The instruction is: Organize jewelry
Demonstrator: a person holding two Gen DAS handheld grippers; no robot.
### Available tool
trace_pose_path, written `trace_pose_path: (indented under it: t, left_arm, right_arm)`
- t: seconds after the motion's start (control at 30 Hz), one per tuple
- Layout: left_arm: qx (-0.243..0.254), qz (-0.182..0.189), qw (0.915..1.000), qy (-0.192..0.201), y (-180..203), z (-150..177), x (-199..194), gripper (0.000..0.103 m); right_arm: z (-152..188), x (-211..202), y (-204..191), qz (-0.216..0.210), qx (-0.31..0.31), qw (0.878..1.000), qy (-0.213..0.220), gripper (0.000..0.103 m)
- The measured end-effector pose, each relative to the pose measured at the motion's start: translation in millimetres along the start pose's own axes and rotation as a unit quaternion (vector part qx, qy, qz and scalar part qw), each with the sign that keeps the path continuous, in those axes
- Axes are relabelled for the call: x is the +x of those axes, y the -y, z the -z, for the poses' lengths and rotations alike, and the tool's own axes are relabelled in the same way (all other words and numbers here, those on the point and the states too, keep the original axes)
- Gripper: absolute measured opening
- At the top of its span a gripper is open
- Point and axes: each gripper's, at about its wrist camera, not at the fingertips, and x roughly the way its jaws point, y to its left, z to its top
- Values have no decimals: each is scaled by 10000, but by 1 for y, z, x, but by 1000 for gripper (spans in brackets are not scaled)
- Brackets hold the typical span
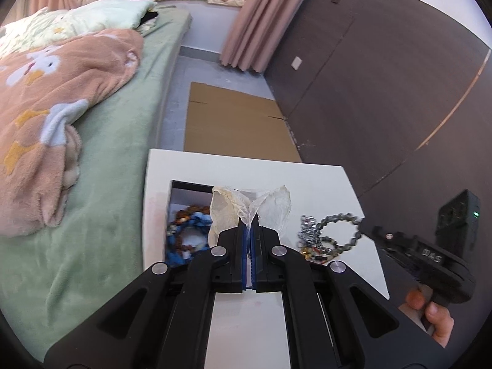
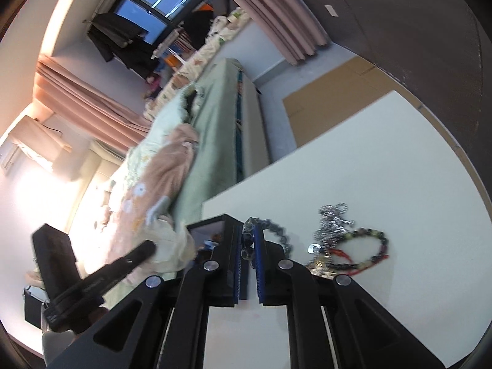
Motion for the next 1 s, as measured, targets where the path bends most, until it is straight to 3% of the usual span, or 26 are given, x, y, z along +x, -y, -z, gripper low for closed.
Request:
trace_pose_path:
  t: [0.07, 0.1, 0.13, 0.53, 0.67, 0.7, 0.77, 0.83, 1.0]
  left_arm:
    - [-142, -27, 9999, -27, -9, -2, 0, 34]
    - [-203, -51, 9998, 24, -13, -3, -3, 57]
    - [-246, -76, 9996, 90, -15, -4, -6, 69]
    - [-654, -48, 9969, 423, -43, -17, -28, 74]
    - [-729, -40, 9962, 478, -50, -17, -32, 74]
    - [-745, -48, 9960, 485, -51, -18, -33, 74]
    - [-758, -55, 9959, 488, -53, -18, -33, 74]
    - [-755, -48, 9960, 480, -54, -18, -33, 74]
    - [-691, -38, 9967, 433, -50, -17, -30, 74]
  right_arm:
    - [2, 0, -7, -141, -45, 9999, 33, 8]
    - [3, 1, -14, -237, -93, 9997, 64, 8]
    - [4, 0, -17, -305, -114, 9994, 75, 8]
    - [23, 34, -69, -1080, -226, 9939, -50, 8]
    - [29, 60, -74, -1250, -93, 9914, -375, 12]
    - [31, 70, -74, -1038, -139, 9929, -572, 14]
    - [33, 76, -68, -533, -84, 9967, -612, 68]
    - [32, 71, -66, -224, -233, 9985, -438, 70]
    - [26, 48, -57, 51, -337, 9990, -275, 70]
